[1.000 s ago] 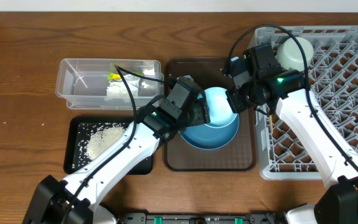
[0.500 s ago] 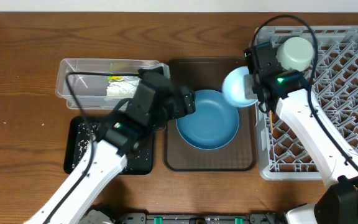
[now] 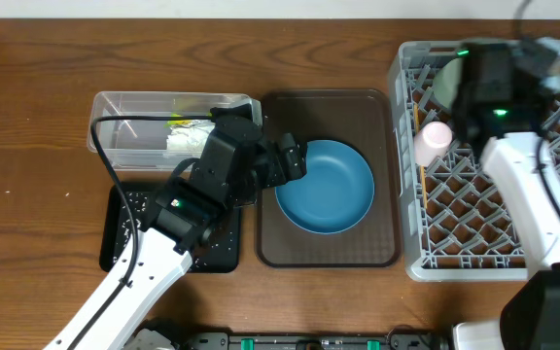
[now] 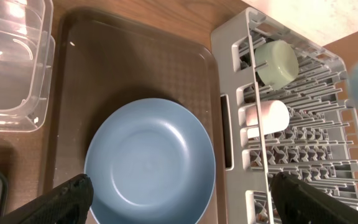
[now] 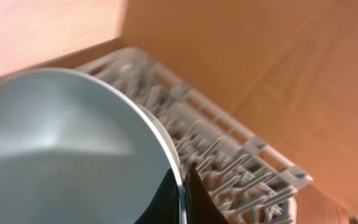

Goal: Sort waste into correct bins and load items into the dishwasher rack
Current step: 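Lift the white bowl with the right gripper and carry it to the rack, then place the white bowl in the rack's back right corner and release, then move the right gripper to the blue bowl on the brown tray, then grasp the blue bowl rim with the right gripper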

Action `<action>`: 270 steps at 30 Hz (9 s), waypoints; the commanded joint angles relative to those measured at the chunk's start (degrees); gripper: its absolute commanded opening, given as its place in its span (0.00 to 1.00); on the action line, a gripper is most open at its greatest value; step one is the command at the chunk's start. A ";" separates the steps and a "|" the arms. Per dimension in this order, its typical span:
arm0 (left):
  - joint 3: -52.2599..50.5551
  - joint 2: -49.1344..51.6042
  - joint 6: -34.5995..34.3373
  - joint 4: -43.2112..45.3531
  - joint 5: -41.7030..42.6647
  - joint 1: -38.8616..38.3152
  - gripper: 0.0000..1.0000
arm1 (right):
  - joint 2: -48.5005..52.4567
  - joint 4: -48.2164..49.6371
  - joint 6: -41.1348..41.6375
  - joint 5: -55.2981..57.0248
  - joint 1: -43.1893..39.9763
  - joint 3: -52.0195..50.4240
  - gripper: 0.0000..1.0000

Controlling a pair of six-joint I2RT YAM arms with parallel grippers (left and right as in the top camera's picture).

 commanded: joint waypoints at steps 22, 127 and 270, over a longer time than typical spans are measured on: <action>0.00 0.09 0.33 -0.13 -0.28 0.13 0.95 | 10.49 46.40 -62.71 -14.64 -22.71 0.13 0.01; 0.00 -0.15 0.20 1.79 -7.63 0.74 0.95 | -3.08 -24.85 -16.98 -86.88 13.40 -2.82 0.96; -0.02 -5.31 0.33 -17.70 -18.38 27.30 0.95 | -10.64 -11.15 -16.13 -68.48 44.61 -12.15 0.01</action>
